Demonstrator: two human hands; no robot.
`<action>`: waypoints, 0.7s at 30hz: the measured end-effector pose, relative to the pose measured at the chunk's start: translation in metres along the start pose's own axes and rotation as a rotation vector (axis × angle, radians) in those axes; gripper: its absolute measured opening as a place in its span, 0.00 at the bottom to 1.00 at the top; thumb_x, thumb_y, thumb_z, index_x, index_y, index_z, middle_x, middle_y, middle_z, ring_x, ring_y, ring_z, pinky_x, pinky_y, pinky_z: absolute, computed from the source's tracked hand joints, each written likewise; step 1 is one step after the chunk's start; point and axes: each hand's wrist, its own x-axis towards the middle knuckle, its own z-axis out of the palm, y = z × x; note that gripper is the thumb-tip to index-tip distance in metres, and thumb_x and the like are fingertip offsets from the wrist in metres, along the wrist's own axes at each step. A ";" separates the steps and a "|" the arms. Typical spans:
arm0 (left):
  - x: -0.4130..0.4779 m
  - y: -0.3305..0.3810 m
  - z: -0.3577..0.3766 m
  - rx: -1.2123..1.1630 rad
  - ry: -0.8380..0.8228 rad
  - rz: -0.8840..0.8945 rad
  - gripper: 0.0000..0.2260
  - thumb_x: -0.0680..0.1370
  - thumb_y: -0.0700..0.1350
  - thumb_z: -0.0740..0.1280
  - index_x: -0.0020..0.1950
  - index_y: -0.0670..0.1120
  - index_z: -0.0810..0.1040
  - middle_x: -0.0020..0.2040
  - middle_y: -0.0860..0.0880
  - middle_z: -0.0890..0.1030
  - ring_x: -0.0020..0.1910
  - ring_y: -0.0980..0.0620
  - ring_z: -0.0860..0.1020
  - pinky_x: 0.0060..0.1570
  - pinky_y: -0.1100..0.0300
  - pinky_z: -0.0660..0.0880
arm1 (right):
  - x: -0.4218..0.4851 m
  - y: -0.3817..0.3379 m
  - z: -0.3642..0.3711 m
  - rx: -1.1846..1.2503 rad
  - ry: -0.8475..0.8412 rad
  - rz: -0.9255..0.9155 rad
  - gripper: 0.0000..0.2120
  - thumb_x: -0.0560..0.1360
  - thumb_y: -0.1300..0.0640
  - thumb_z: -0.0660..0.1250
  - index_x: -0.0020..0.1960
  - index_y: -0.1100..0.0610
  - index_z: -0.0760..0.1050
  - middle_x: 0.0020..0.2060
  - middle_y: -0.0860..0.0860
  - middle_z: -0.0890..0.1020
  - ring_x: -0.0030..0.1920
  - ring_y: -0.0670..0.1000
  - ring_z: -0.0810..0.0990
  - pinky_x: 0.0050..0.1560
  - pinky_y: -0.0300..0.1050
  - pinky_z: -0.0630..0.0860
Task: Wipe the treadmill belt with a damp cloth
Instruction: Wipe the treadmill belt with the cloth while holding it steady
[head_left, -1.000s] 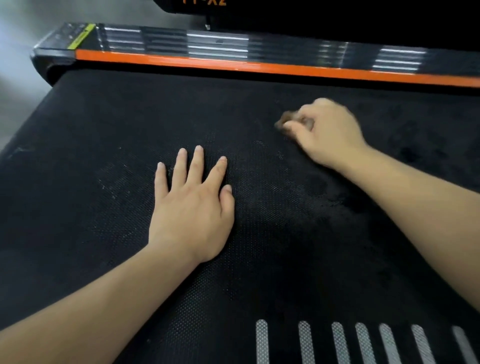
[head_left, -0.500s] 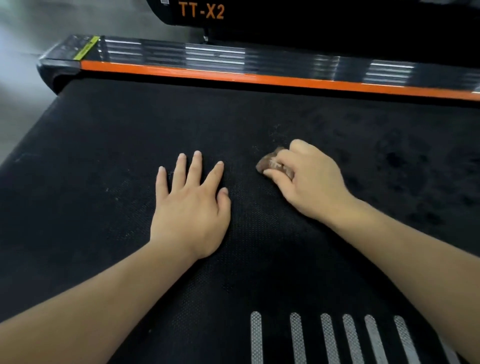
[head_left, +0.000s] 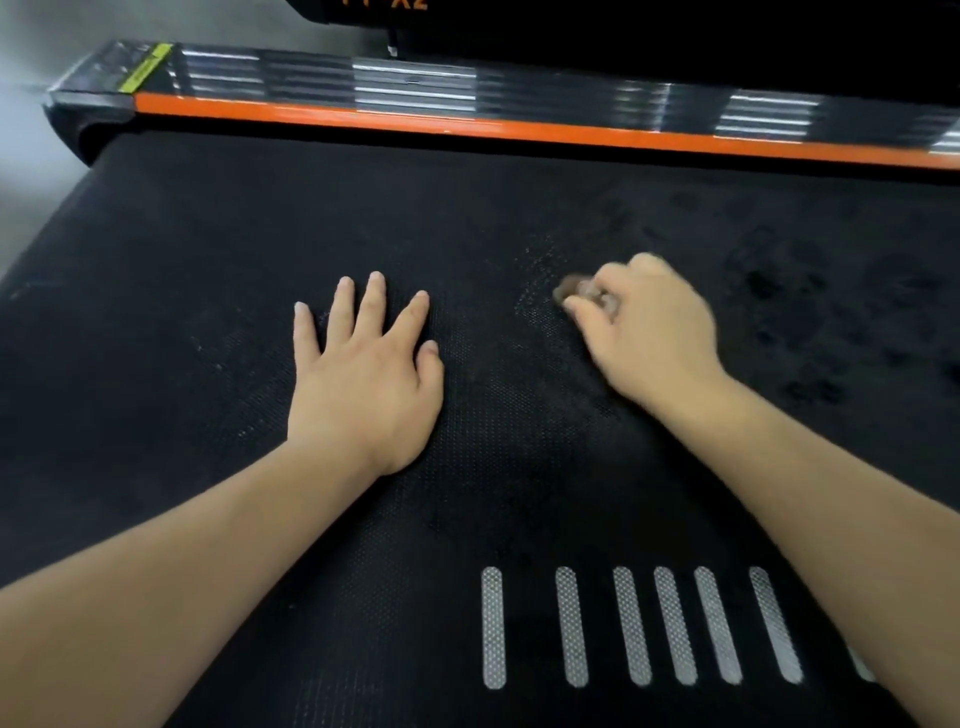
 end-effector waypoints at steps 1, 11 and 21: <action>0.000 0.000 0.000 0.000 -0.001 -0.001 0.26 0.83 0.58 0.45 0.83 0.57 0.52 0.84 0.47 0.48 0.82 0.46 0.42 0.78 0.39 0.37 | -0.020 -0.014 0.000 0.065 -0.068 -0.132 0.13 0.77 0.42 0.65 0.43 0.51 0.75 0.39 0.48 0.69 0.39 0.52 0.72 0.36 0.45 0.65; -0.001 0.000 0.000 -0.002 0.011 0.003 0.26 0.84 0.57 0.46 0.83 0.57 0.53 0.84 0.47 0.49 0.82 0.45 0.43 0.79 0.40 0.38 | -0.090 -0.035 -0.017 0.203 -0.191 -0.337 0.13 0.76 0.42 0.64 0.42 0.51 0.77 0.37 0.46 0.67 0.36 0.51 0.71 0.35 0.43 0.68; -0.001 0.001 0.001 -0.015 0.011 0.017 0.26 0.84 0.58 0.47 0.83 0.56 0.54 0.84 0.46 0.49 0.82 0.44 0.43 0.79 0.40 0.38 | -0.115 -0.013 -0.035 0.192 -0.153 -0.278 0.13 0.76 0.42 0.65 0.41 0.51 0.76 0.35 0.45 0.66 0.34 0.48 0.69 0.32 0.43 0.68</action>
